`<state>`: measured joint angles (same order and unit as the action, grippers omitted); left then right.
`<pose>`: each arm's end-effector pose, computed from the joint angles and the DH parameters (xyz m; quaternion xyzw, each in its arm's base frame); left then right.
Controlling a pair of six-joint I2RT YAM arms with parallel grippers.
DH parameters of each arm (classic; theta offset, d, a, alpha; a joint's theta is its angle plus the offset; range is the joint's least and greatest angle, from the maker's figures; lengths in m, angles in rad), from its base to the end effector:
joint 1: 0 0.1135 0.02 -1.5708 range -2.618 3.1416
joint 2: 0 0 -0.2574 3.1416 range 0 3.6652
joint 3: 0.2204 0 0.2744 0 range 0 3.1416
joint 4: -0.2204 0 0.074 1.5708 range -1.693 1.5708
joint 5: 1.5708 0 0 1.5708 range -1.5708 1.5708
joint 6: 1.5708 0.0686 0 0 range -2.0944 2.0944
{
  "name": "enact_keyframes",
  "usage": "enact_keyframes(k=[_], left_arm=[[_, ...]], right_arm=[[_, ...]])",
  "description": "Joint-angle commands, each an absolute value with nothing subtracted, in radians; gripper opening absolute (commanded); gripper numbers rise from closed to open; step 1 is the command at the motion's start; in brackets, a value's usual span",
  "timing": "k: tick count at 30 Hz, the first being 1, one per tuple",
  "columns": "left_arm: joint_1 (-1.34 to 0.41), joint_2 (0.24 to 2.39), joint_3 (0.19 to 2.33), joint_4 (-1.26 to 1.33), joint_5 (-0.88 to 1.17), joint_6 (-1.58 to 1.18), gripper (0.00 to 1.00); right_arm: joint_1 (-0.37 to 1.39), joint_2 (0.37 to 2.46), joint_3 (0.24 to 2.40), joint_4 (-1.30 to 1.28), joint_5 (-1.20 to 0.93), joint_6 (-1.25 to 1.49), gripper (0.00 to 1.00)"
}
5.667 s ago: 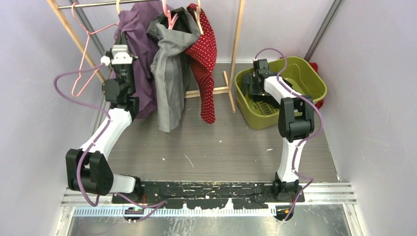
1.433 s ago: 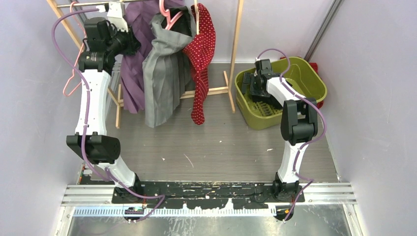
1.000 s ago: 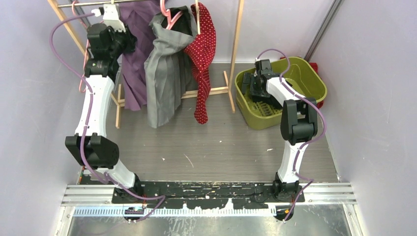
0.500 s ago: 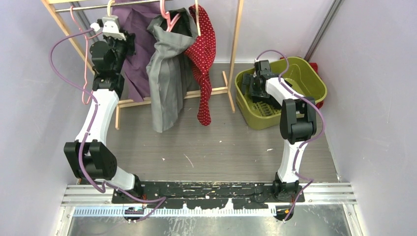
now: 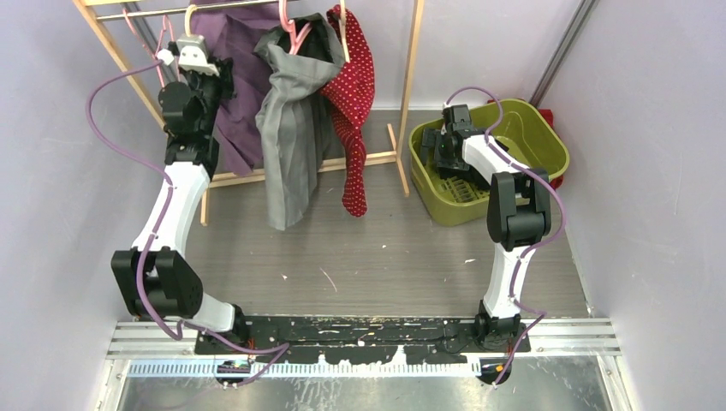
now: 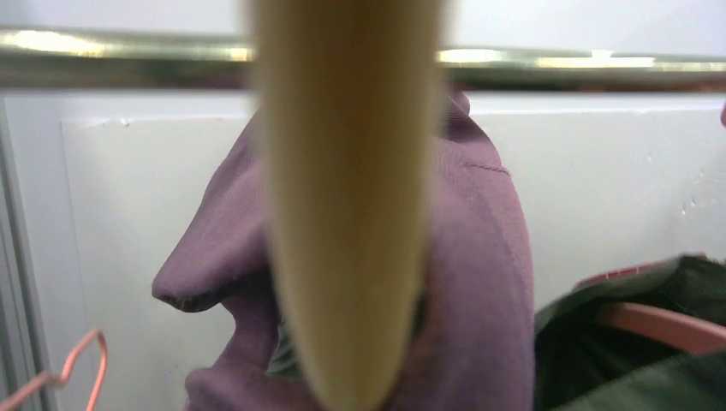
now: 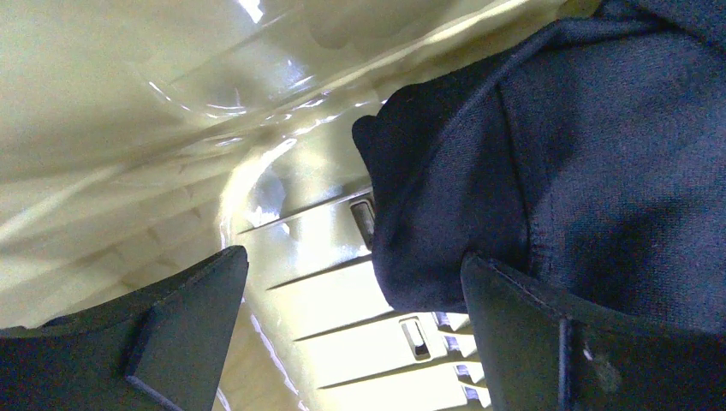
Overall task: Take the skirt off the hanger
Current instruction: Pick up the hanger from the clothesline.
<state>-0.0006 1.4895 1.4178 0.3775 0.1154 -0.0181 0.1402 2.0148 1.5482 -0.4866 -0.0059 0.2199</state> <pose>0.4060 -0.0081 0.4535 0.0414 0.5906 -0.0416 0.8049 0.4745 0.0674 0.1628 0.0371 0.9520 0.0572 0.2985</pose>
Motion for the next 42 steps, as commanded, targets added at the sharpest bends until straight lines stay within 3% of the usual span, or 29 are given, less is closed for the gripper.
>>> enact_keyframes(k=[1,9,18,28,38,42], left_arm=[[-0.005,1.337,1.355,0.604,0.106,0.001,0.00],[-0.005,1.188,1.236,0.335,0.191,0.092,0.00],[-0.009,1.014,1.284,-0.309,0.276,0.240,0.00],[-0.011,0.833,1.307,-0.741,0.354,0.367,0.00],[-0.119,0.652,1.279,-0.933,0.553,0.344,0.00],[-0.180,0.582,1.218,-0.984,0.509,0.371,0.00]], right_arm=[[0.141,2.036,1.580,-0.482,-0.006,0.220,1.00],[0.142,2.030,1.598,-0.500,0.001,0.208,1.00],[0.141,1.903,1.596,-0.516,0.013,0.178,1.00],[0.193,1.768,1.603,-0.589,-0.021,0.186,1.00],[0.338,1.520,1.606,-0.766,0.121,0.103,1.00],[0.362,1.405,1.594,-0.844,0.141,0.101,1.00]])
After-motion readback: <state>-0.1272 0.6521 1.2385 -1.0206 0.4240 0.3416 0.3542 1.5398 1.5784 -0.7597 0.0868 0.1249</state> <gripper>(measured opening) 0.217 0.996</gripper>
